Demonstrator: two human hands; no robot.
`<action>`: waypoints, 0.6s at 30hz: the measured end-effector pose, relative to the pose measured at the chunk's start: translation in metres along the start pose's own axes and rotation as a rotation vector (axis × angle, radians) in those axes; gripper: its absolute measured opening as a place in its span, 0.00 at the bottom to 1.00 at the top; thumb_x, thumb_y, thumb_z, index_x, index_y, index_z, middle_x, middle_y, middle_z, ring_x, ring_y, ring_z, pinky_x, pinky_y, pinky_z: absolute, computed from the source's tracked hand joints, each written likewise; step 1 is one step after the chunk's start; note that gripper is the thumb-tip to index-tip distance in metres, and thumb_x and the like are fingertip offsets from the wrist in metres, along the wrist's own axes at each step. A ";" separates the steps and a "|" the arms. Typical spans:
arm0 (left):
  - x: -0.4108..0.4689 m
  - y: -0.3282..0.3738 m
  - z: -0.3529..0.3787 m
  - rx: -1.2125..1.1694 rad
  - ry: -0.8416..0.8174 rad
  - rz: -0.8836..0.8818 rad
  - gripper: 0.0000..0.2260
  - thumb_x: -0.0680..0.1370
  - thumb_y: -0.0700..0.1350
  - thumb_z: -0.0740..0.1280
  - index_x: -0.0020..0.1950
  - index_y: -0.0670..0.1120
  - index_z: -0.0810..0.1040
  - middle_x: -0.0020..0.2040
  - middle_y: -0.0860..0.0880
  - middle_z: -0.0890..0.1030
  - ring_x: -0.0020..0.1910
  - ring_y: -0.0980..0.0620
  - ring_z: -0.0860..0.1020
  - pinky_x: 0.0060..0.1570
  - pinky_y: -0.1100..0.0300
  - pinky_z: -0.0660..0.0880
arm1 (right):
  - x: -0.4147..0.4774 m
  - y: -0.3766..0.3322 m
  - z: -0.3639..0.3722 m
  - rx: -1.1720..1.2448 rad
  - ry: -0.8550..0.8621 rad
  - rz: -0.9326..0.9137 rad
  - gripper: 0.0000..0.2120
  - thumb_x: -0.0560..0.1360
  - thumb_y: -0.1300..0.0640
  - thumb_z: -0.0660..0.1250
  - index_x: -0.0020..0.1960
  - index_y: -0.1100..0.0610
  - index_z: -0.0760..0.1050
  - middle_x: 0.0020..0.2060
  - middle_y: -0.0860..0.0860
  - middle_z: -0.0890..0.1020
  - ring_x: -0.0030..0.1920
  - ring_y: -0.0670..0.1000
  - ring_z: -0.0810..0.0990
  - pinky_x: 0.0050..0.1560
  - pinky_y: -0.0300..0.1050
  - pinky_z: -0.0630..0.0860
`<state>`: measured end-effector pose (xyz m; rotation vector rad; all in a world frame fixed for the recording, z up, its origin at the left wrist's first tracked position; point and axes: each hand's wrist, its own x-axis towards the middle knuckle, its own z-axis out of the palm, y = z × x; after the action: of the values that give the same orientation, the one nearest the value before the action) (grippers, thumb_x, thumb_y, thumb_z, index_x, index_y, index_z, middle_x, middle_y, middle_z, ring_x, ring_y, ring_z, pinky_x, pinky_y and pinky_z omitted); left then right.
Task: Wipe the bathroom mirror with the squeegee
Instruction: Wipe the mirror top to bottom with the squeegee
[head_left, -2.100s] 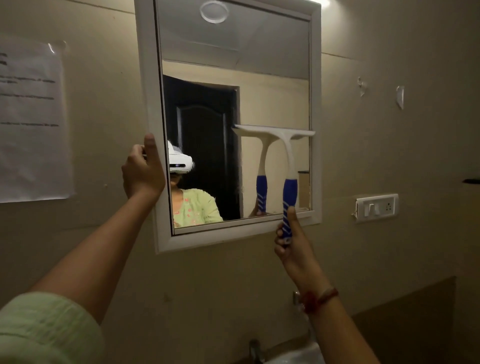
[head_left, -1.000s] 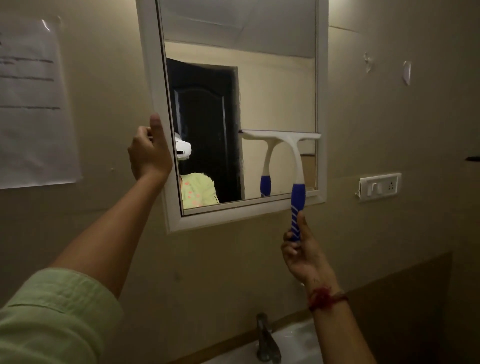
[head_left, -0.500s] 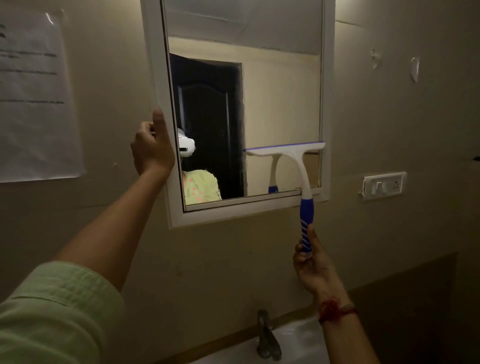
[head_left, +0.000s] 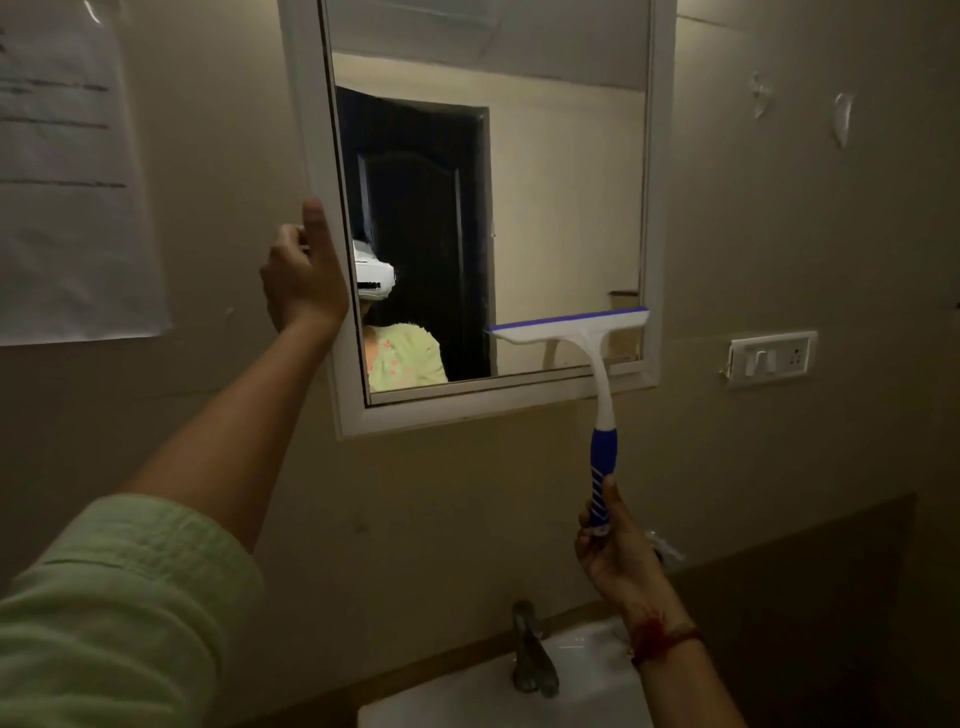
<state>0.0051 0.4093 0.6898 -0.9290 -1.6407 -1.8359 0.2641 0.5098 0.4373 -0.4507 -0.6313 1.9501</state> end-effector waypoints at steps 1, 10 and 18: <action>0.001 0.000 0.000 0.001 0.008 0.000 0.20 0.80 0.60 0.49 0.41 0.46 0.68 0.33 0.52 0.70 0.35 0.54 0.68 0.27 0.61 0.57 | 0.000 -0.003 0.003 0.018 -0.013 -0.004 0.18 0.63 0.48 0.72 0.49 0.56 0.77 0.29 0.48 0.77 0.27 0.43 0.76 0.25 0.32 0.73; 0.002 0.000 0.003 0.014 -0.002 0.019 0.20 0.81 0.58 0.49 0.40 0.45 0.68 0.31 0.55 0.67 0.30 0.60 0.65 0.27 0.78 0.64 | 0.007 -0.025 0.020 -0.147 -0.038 -0.117 0.21 0.62 0.41 0.72 0.47 0.55 0.76 0.27 0.47 0.76 0.24 0.43 0.72 0.27 0.35 0.73; 0.001 0.001 0.003 0.016 -0.010 0.009 0.20 0.80 0.59 0.49 0.41 0.45 0.68 0.31 0.56 0.66 0.29 0.62 0.64 0.26 0.77 0.63 | -0.001 -0.003 -0.013 -0.186 0.042 -0.044 0.19 0.62 0.42 0.71 0.44 0.54 0.75 0.26 0.47 0.75 0.25 0.44 0.72 0.33 0.39 0.73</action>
<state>0.0056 0.4121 0.6916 -0.9386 -1.6516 -1.8123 0.2740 0.5131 0.4294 -0.5867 -0.7922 1.8433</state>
